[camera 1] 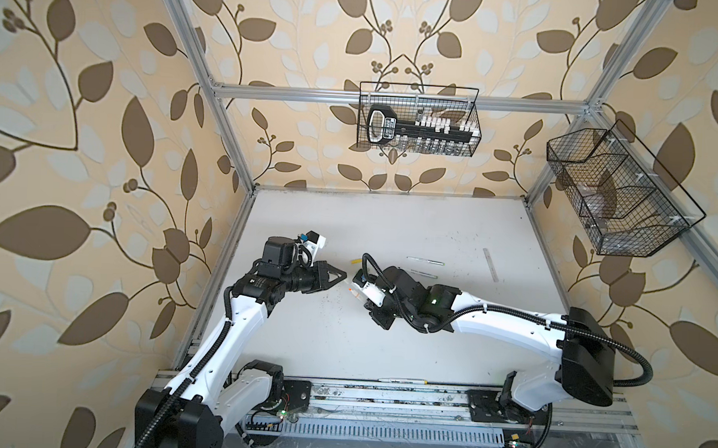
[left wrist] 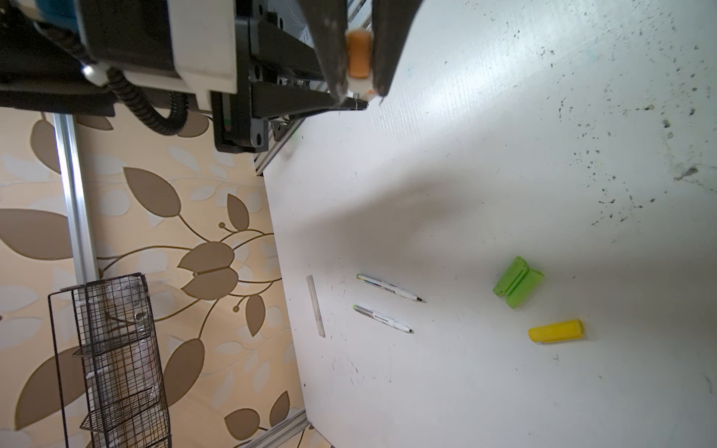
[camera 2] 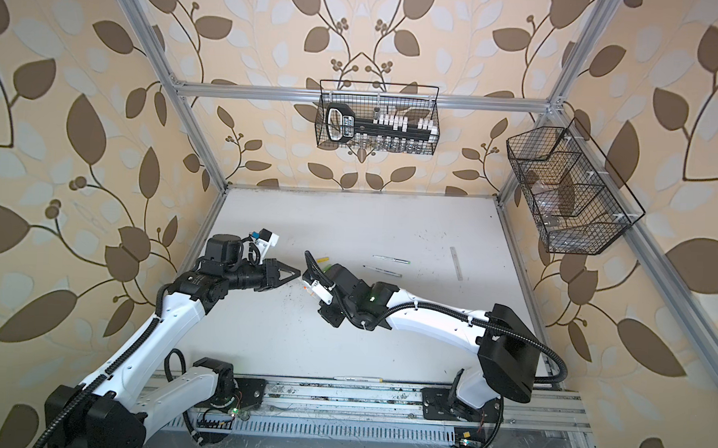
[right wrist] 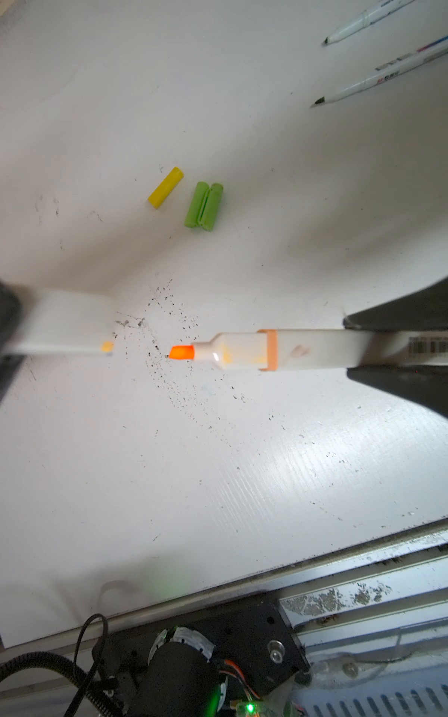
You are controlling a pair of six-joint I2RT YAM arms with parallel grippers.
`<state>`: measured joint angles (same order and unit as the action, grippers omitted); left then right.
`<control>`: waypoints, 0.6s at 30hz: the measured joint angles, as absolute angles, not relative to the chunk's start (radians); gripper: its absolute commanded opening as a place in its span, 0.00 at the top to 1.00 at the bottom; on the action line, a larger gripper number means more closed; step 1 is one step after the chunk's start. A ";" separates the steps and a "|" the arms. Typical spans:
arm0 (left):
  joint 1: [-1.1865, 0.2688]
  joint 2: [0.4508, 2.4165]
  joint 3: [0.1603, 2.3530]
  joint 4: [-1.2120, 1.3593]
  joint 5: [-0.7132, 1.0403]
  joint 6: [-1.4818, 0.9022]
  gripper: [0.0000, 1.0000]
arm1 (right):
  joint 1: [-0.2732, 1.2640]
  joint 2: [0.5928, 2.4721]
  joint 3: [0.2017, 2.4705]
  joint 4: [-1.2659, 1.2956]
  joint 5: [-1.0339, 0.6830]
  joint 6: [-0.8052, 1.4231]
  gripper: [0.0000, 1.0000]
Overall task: Insert the pens into the pen caps
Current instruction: 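Align the orange highlighter tip under the white cap held by the left gripper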
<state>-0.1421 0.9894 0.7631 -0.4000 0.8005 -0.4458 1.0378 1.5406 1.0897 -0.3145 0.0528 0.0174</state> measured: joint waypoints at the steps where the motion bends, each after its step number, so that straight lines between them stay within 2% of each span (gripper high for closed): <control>1: -0.142 0.989 0.763 -0.400 0.801 -0.445 1.00 | 1.038 1.541 1.090 -0.314 0.053 0.017 0.90; 18: -0.142 0.989 0.763 -0.441 0.800 -0.441 1.00 | 1.031 1.541 1.091 -0.310 0.063 0.017 0.90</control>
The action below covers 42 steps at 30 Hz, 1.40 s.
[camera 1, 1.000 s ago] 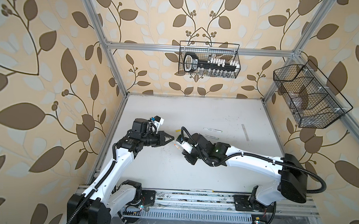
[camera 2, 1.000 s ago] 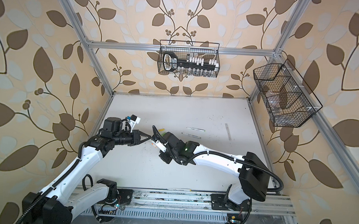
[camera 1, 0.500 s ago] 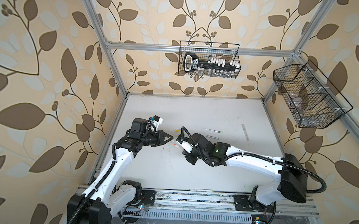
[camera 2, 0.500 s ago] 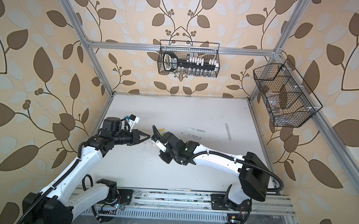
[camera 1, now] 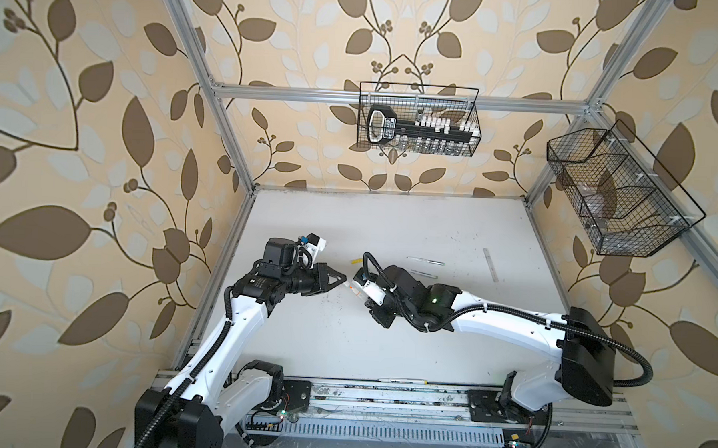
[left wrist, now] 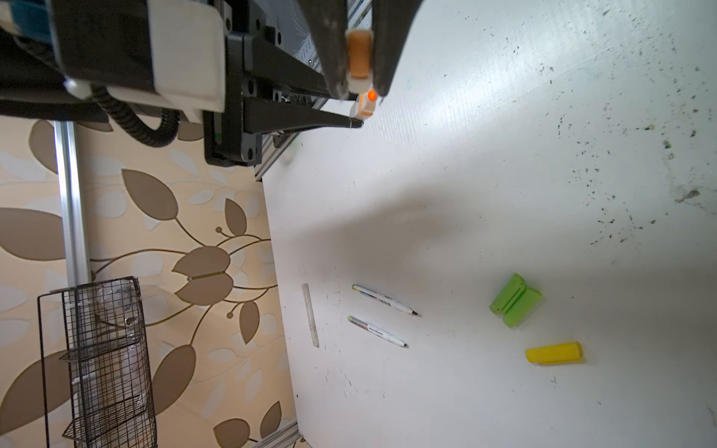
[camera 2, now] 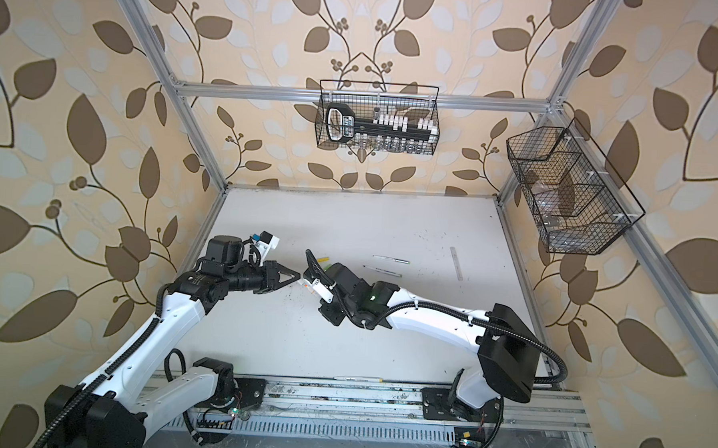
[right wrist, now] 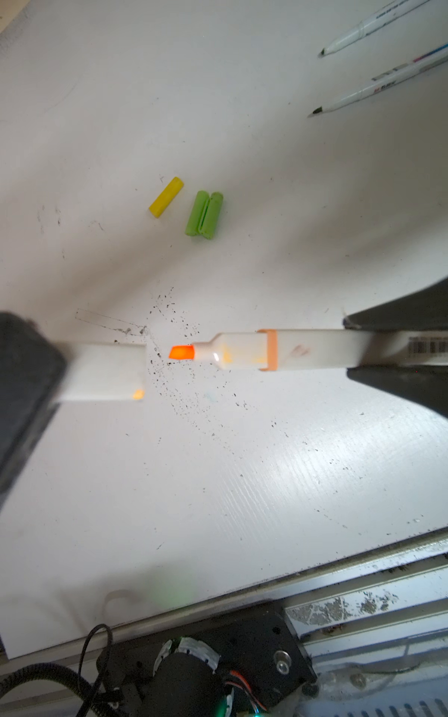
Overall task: Insert the pens into the pen caps
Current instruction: 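Align the orange highlighter tip under the white cap held by the left gripper, then push the highlighter into the white cap with the right gripper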
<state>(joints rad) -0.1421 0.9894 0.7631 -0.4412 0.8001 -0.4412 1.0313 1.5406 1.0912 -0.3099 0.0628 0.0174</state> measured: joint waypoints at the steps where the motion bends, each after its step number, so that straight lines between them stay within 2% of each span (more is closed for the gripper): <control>1: -0.142 0.989 0.763 -0.442 0.799 -0.441 1.00 | 1.032 1.541 1.093 -0.310 0.063 0.017 0.90; 20: -0.142 0.999 0.763 -0.436 0.786 -0.442 1.00 | 1.032 1.538 1.119 -0.309 0.060 0.002 0.90; 42: -0.129 1.076 0.769 -0.417 0.887 -0.416 1.00 | 1.014 1.575 1.168 -0.337 0.045 -0.020 0.90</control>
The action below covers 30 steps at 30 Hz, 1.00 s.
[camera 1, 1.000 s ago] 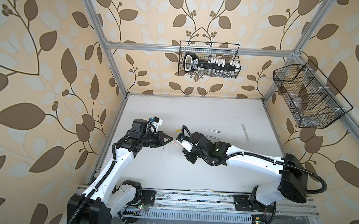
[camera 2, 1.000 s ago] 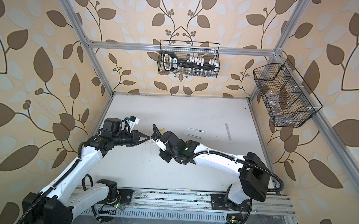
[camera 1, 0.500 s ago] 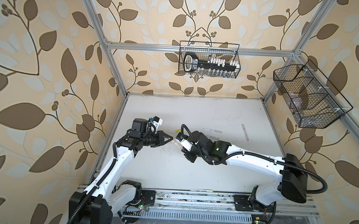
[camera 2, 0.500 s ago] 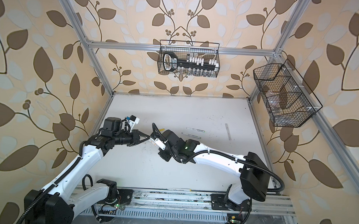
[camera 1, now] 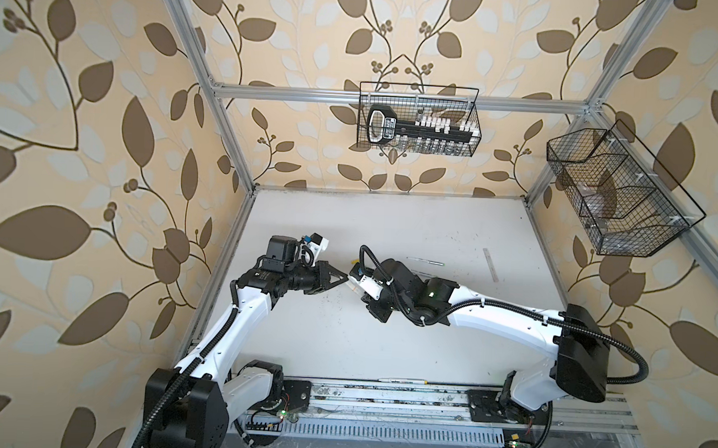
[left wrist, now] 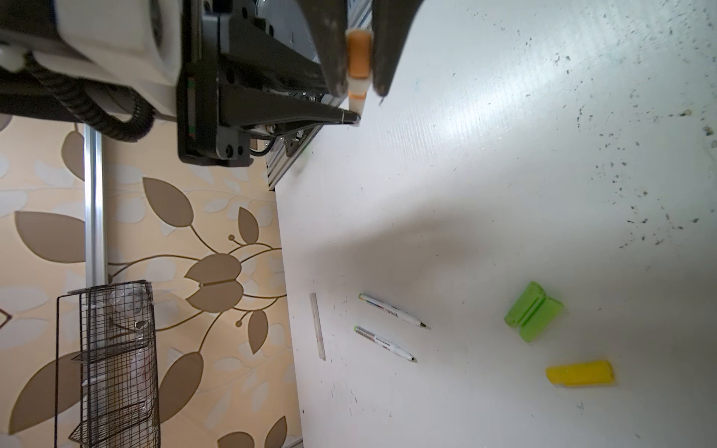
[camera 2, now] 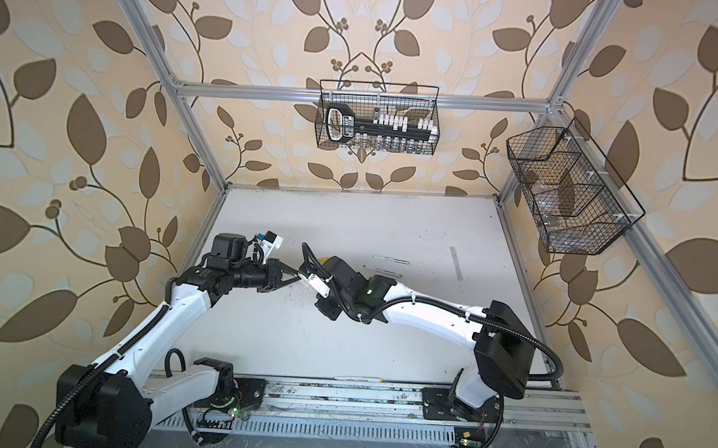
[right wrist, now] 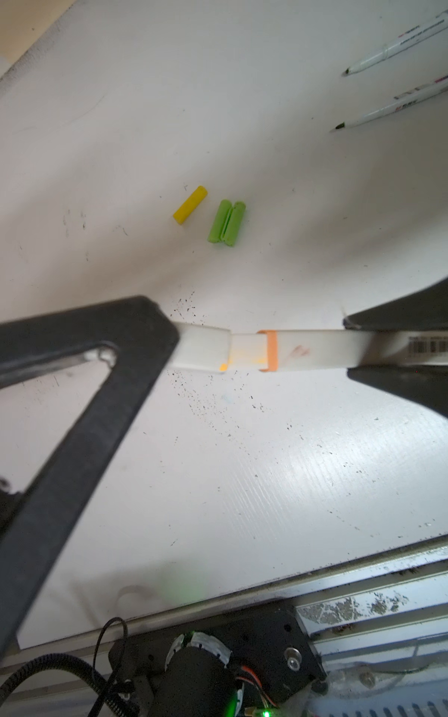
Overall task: Insert the pens into the pen caps
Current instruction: 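Push the highlighter into the white cap with the right gripper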
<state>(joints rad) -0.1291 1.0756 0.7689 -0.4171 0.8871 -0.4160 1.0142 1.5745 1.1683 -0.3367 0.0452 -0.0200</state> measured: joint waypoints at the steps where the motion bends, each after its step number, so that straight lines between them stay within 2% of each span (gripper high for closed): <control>1: -0.130 1.076 0.771 -0.422 0.887 -0.408 1.00 | 1.013 1.575 1.170 -0.337 0.043 -0.020 0.90; 30: -0.171 1.124 0.790 -0.405 0.831 -0.365 1.00 | 1.011 1.634 1.230 -0.358 0.079 -0.007 0.91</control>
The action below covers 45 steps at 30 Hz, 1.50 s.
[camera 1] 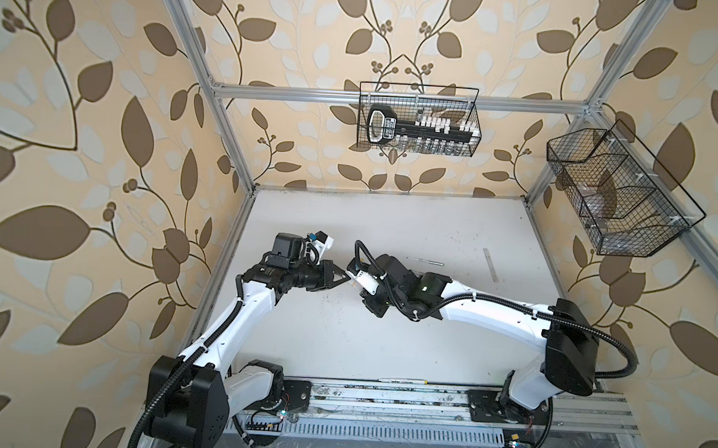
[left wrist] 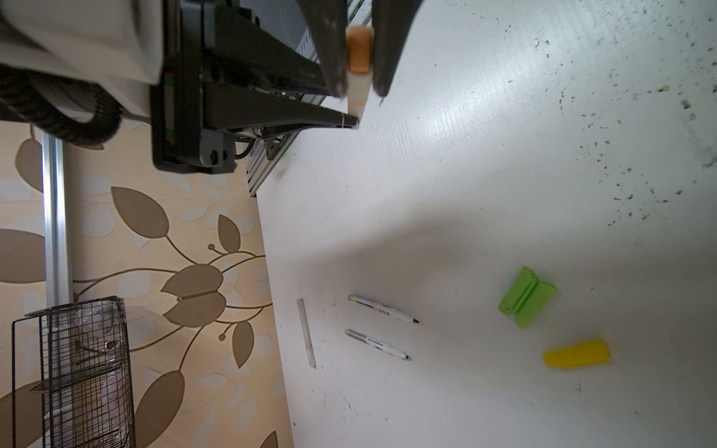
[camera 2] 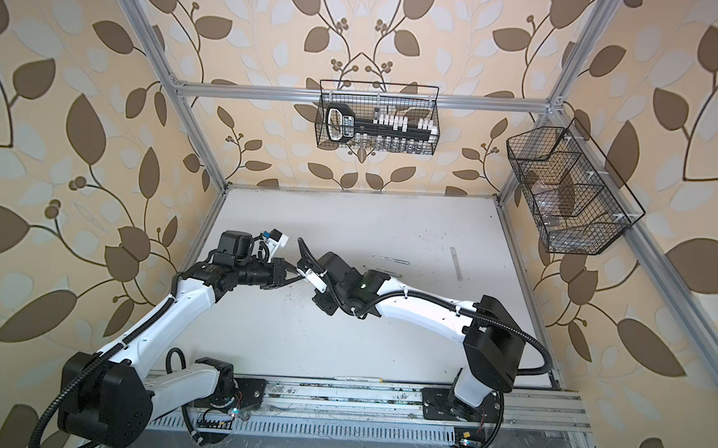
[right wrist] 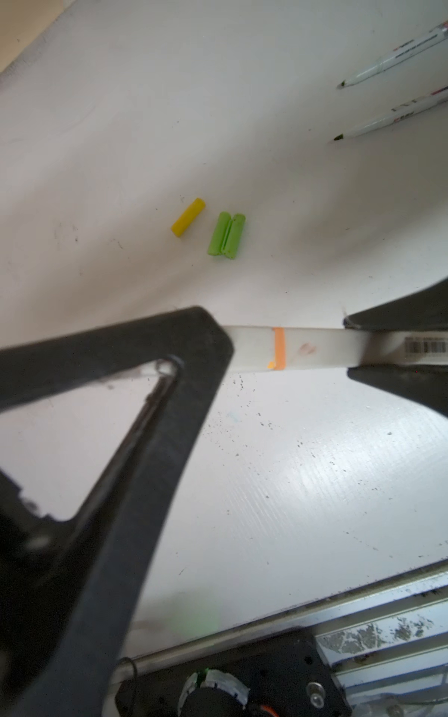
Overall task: Insert the pens into the pen caps
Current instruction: 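Push the highlighter into the white cap with the right gripper, then open the left gripper and pull the capped highlighter away with the right gripper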
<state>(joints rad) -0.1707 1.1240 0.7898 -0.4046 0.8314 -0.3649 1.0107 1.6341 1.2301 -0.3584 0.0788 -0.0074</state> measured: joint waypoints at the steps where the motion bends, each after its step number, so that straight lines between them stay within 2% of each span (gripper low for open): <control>1: -0.171 1.120 0.790 -0.408 0.829 -0.364 1.00 | 1.014 1.634 1.229 -0.355 0.082 -0.007 0.92; 36: -0.255 1.118 0.820 -0.461 0.782 -0.314 1.00 | 1.042 1.596 1.186 -0.373 0.147 -0.034 0.94; 40: -0.262 1.130 0.828 -0.476 0.782 -0.313 0.85 | 1.034 1.596 1.186 -0.390 0.128 -0.035 0.94; 42: -0.261 1.137 0.830 -0.479 0.790 -0.313 0.74 | 1.029 1.596 1.190 -0.397 0.115 -0.038 0.94; 45: -0.245 1.141 0.830 -0.502 0.834 -0.329 0.53 | 1.018 1.593 1.218 -0.360 0.096 -0.043 0.93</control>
<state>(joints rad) -0.2455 1.1408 0.8295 -0.5022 0.8337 -0.3286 1.0180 1.5929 1.2182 -0.3599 0.0956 -0.0429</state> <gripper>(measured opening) 0.357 0.106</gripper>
